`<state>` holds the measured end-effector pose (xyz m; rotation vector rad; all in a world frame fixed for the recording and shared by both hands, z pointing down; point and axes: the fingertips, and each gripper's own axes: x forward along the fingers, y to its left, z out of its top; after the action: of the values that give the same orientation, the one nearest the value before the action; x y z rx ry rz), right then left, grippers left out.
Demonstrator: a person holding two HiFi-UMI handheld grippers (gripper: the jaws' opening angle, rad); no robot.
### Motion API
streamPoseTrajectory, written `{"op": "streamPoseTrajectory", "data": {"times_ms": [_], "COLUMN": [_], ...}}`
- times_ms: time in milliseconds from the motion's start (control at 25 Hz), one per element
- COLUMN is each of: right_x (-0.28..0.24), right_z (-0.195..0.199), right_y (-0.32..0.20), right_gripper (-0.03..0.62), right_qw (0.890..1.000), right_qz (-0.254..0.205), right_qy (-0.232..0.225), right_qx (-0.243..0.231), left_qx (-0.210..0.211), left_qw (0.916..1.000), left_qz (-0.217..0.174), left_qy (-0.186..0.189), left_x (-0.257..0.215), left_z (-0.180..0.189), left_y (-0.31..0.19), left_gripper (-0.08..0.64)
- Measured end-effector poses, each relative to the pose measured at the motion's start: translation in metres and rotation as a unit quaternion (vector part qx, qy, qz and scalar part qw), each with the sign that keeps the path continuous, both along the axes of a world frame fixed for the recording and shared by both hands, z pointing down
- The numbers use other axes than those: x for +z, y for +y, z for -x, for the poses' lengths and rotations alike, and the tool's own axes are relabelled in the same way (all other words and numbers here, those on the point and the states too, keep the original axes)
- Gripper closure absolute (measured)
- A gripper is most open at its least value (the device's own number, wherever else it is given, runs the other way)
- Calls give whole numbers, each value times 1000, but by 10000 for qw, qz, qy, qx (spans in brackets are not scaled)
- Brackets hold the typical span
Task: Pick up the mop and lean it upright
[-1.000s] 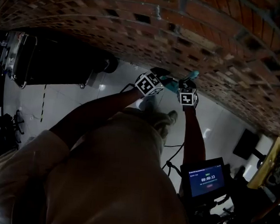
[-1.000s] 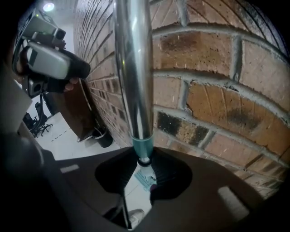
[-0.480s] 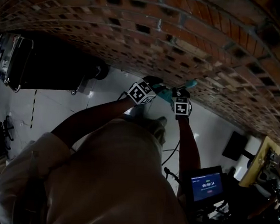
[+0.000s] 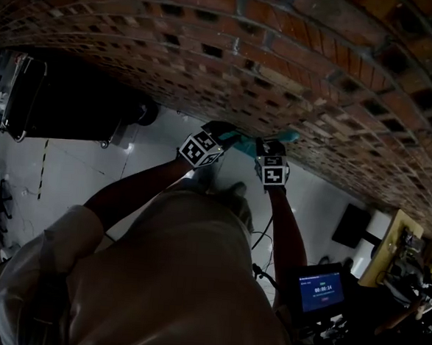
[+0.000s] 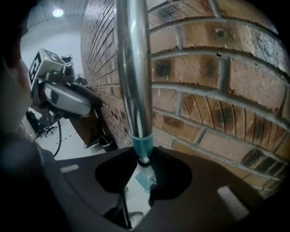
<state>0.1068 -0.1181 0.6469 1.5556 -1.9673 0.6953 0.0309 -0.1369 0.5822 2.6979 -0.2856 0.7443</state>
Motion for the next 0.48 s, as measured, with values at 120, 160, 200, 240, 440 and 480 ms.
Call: {"op": "streamPoseTrajectory", "data": {"times_ms": [120,160,200,240,440,480], "right_x": [-9,-14,-21,-27,-59,-65], "right_z": [4,5,5,5,9,10], "right_y": [5,5,5,4,5,6], "right_gripper": [489,490,490,491,491,491], "right_qw": [9996,9995,9994,9992,9986,9983], "right_qz": [-15,-57,-113,-184,-297,-299], "right_qy": [41,36,27,23,-134,-147], "right_qx": [-272,-313,-339,-361,-418,-472], "left_qx": [-186,-246,-297,-341,-458,-441], "left_qw": [9998,9996,9994,9993,9984,9984], "left_qz": [19,22,14,-1,-92,-129], "left_qy": [85,118,148,177,312,320], "left_x": [-8,-11,-14,-17,-36,-39], "left_z": [3,3,4,4,5,5], "left_y": [-6,-9,-11,-14,-18,-17], "left_gripper": [423,423,423,423,423,423]}}
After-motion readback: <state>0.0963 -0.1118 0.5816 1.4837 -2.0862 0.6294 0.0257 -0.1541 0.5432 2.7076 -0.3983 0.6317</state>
